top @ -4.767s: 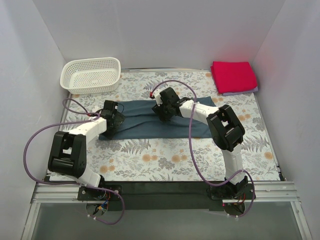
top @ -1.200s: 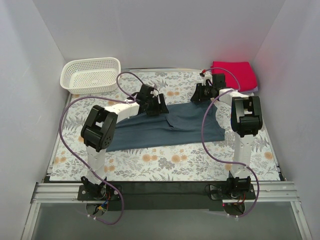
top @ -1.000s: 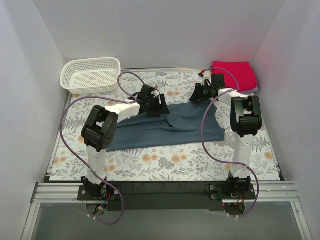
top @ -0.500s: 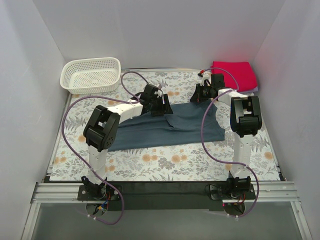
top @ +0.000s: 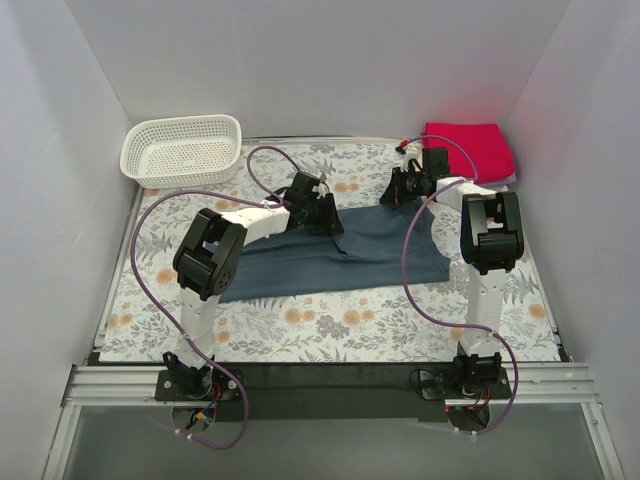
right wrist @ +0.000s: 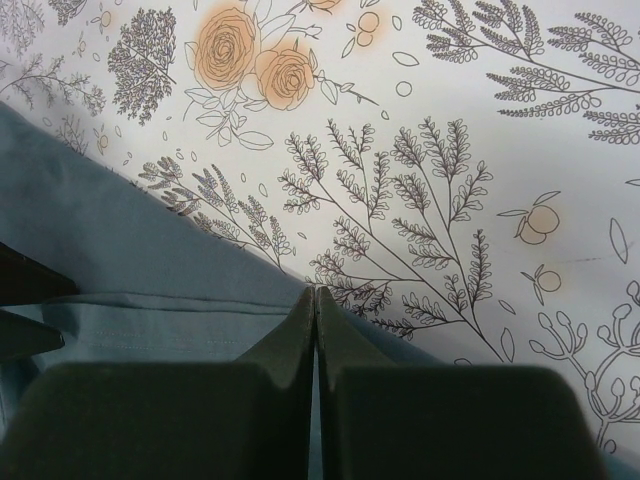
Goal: Fold and stack the t-shirts
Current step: Fold the tshirt
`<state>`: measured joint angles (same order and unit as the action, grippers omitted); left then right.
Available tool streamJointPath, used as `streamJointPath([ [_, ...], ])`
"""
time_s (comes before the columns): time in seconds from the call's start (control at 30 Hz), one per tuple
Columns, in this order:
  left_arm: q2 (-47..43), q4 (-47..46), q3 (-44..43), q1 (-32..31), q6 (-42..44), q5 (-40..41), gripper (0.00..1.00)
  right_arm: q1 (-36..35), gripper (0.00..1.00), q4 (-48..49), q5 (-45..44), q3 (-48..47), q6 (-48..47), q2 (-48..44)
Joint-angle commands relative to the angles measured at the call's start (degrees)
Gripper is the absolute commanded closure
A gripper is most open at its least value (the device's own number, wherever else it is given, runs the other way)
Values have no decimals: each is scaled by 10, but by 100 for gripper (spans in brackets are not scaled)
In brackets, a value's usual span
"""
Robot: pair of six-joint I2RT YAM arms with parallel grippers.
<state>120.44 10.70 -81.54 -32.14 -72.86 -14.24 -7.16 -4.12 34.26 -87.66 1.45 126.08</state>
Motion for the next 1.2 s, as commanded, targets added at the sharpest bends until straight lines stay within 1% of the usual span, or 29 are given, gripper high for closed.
streamJointPath([
  [0.0, -11, -1, -16, -6, 6, -7, 62, -1, 99, 3, 12, -13, -7, -18],
  [0.1, -13, -1, -14, -7, 4, -11, 67, -1, 99, 4, 12, -14, -8, -21],
  [0.13, -13, -2, -13, -7, 4, -11, 72, 0, 99, 4, 12, -15, -7, -22],
  [0.2, -16, -2, -13, -7, 5, -2, 74, -1, 99, 4, 12, -16, -8, -24],
  [0.27, -17, -5, -13, -8, 14, 9, 82, -1, 99, 4, 12, -18, -8, -26],
  [0.33, -21, -7, -13, -7, 20, 15, 85, 0, 99, 4, 14, -21, -7, -33],
  [0.37, -21, -9, -12, -7, 24, 18, 91, 0, 99, 5, 14, -23, -7, -36],
  [0.5, -24, -10, -8, -8, 32, 28, 96, -1, 99, 5, 15, -32, -10, -48],
  [0.93, -35, -16, 2, -7, 36, 61, 96, 0, 99, 19, 10, -59, -11, -56],
  [1.1, -25, -16, 1, -7, 40, 72, 94, 0, 99, 19, 11, -55, -13, -46],
  [1.17, -19, -16, 4, -7, 40, 74, 91, 0, 99, 19, 9, -50, -12, -44],
])
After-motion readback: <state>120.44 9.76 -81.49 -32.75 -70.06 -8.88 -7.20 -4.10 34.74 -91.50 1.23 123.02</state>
